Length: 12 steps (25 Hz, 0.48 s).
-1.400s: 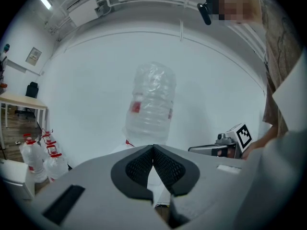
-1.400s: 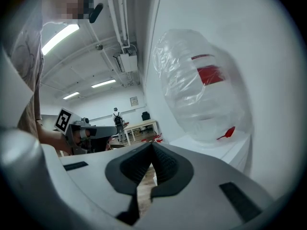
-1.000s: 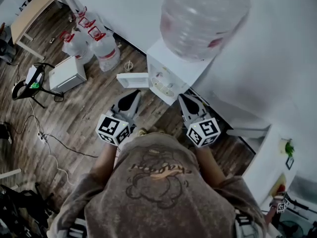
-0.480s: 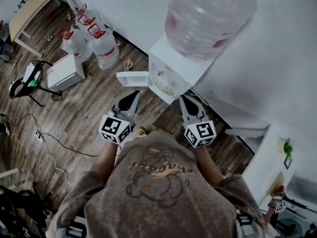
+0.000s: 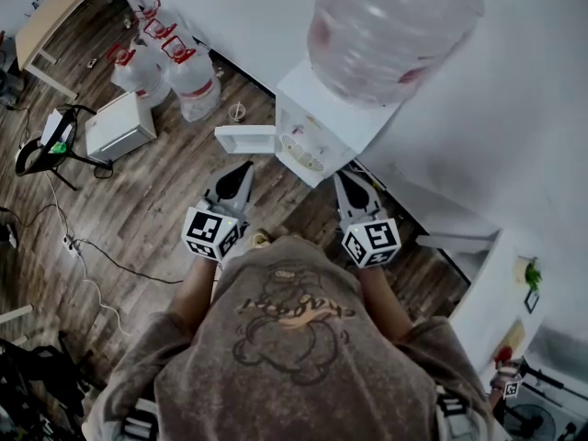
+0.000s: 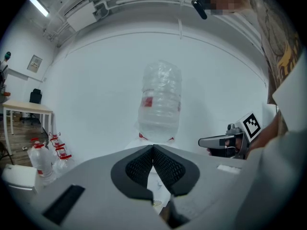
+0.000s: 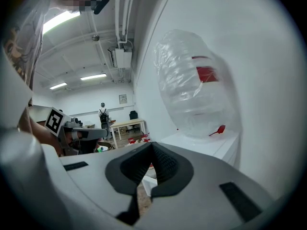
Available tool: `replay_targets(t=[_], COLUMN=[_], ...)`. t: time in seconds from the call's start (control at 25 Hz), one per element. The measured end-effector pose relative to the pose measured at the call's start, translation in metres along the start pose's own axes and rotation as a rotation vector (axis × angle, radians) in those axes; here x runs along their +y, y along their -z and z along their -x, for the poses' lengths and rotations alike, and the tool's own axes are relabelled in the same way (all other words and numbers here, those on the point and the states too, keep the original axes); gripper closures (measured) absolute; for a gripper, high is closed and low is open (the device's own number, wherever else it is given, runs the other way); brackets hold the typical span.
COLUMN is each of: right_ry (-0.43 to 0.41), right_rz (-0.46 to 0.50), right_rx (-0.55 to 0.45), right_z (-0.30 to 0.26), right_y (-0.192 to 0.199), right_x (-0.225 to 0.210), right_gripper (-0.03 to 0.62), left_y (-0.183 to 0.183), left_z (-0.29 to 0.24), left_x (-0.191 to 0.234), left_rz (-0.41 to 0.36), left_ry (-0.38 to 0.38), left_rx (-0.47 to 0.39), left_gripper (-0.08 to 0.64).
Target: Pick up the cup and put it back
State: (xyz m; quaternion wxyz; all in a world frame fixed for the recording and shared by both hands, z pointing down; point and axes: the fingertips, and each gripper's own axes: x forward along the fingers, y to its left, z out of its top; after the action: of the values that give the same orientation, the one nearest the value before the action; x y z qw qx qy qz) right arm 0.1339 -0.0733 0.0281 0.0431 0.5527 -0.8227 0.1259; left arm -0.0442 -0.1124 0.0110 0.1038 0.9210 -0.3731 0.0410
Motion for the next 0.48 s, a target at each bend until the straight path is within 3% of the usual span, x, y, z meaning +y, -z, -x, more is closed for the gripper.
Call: replay_targets(t=[0.48], right_ry=[-0.017], right_rz=[-0.011], right_rx=[-0.002], right_z=[0.0024], right_y=[0.0033], right_x=[-0.0048], right_gripper=[0.592], left_y=[-0.0052], left_z=[-0.0011], left_x=[-0.0077], left_rz=[0.018], left_ry=[-0.025], left_rx=[-0.006], left_gripper=[0.557])
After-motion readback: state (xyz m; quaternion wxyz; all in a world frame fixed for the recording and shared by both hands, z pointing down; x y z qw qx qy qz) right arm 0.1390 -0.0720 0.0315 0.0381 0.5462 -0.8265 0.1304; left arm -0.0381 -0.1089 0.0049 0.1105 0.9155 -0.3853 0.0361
